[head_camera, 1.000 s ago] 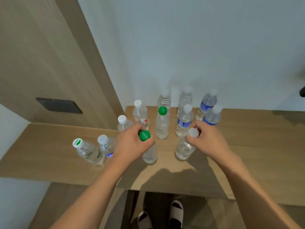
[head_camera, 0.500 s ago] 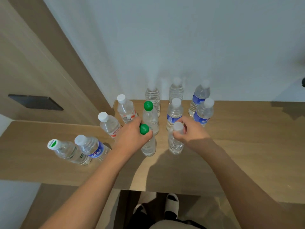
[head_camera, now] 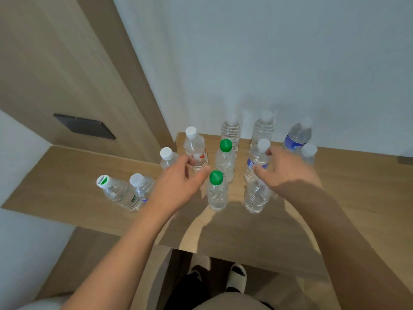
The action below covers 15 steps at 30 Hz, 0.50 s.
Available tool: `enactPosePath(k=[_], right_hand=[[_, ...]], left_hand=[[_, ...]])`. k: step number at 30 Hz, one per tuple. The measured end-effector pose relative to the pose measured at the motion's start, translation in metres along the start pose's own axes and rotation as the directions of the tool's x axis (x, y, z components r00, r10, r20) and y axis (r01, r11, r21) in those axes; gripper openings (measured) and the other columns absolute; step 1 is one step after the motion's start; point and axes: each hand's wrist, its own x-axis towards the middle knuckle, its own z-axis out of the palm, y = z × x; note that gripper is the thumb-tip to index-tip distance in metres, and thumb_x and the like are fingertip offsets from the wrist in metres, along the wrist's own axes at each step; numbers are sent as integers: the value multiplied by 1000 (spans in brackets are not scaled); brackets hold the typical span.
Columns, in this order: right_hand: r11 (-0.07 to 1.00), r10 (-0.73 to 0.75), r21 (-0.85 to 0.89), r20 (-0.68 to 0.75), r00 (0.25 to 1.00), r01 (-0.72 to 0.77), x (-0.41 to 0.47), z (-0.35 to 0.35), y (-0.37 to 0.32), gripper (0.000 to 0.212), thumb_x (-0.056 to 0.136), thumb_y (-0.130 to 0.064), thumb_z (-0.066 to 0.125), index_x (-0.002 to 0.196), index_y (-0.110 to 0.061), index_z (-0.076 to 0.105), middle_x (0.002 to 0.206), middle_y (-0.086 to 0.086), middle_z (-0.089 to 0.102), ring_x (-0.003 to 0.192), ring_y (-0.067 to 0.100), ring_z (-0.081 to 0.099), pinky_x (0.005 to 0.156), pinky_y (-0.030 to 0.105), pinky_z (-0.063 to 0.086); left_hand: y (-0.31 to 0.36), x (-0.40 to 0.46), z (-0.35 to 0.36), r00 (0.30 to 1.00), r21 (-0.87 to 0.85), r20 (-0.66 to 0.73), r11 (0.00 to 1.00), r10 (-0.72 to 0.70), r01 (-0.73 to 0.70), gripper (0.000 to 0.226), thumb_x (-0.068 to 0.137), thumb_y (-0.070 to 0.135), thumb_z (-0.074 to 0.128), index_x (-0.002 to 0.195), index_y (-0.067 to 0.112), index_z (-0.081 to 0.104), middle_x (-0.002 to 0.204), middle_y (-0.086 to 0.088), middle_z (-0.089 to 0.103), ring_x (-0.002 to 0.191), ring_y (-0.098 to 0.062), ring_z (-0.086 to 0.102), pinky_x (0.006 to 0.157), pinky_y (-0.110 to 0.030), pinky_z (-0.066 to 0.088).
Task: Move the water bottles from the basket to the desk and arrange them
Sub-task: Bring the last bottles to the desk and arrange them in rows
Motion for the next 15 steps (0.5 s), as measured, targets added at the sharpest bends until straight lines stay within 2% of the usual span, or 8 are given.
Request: enactPosePath(k=[2, 4, 7, 9, 11, 13, 15], right_hand=[[999, -49, 9, -51, 998, 49, 7, -11, -19, 47, 93, -47, 52, 132, -20, 47, 106, 2, 64, 97, 25, 61, 74, 35, 46], [993, -117, 10, -67, 991, 118, 17, -11, -38, 43, 92, -44, 52, 128, -20, 50, 102, 3, 62, 97, 27, 60, 74, 36, 46], [986, -165, -4, -117, 979, 166, 32, 0, -56, 41, 91, -39, 53, 126, -18, 53, 112, 8, 60, 105, 32, 58, 82, 41, 49], [994, -104, -47, -156, 982, 97, 44, 6, -55, 43, 90, -31, 55, 130, -14, 52, 124, 16, 53, 112, 39, 53, 88, 44, 48], [988, 10, -154, -109, 994, -27, 56, 9, -46, 50, 89, -25, 56, 136, -11, 47, 131, 21, 45, 118, 44, 47, 95, 47, 44], [959, 146, -242, -11, 989, -144, 64, 12, -34, 55, 89, -23, 54, 140, -10, 41, 133, 21, 41, 122, 44, 43, 96, 46, 41], [949, 224, -244, 78, 971, -200, 69, 14, -26, 55, 90, -21, 50, 142, -10, 37, 132, 22, 45, 122, 42, 46, 90, 44, 42]], left_hand=[[-11, -4, -29, 993, -8, -109, 999, -47, 46, 26, 90, 51, 58, 100, 28, 54, 72, 4, 58, 70, -14, 58, 65, -33, 45], [-28, -7, -55, 981, 94, -177, 991, -75, 93, 23, 91, 46, 56, 103, 26, 55, 72, 6, 59, 75, -20, 59, 66, -36, 46], [-54, -5, -76, 971, 271, -201, 946, -126, 179, 31, 89, 42, 53, 112, 21, 55, 86, -1, 67, 86, -28, 61, 68, -35, 44], [-68, -2, -77, 975, 399, -154, 892, -162, 211, 40, 89, 42, 51, 122, 18, 53, 107, -10, 67, 98, -32, 61, 72, -34, 42], [-78, 2, -71, 973, 459, -90, 859, -210, 228, 46, 90, 43, 50, 128, 17, 50, 123, -12, 61, 109, -32, 59, 77, -34, 40], [-84, 5, -64, 969, 477, -42, 848, -241, 232, 46, 92, 44, 48, 128, 16, 49, 127, -12, 58, 113, -32, 57, 77, -34, 39], [-89, 9, -58, 965, 491, -23, 838, -260, 237, 43, 93, 46, 46, 123, 16, 51, 124, -12, 60, 110, -32, 58, 75, -34, 40]])
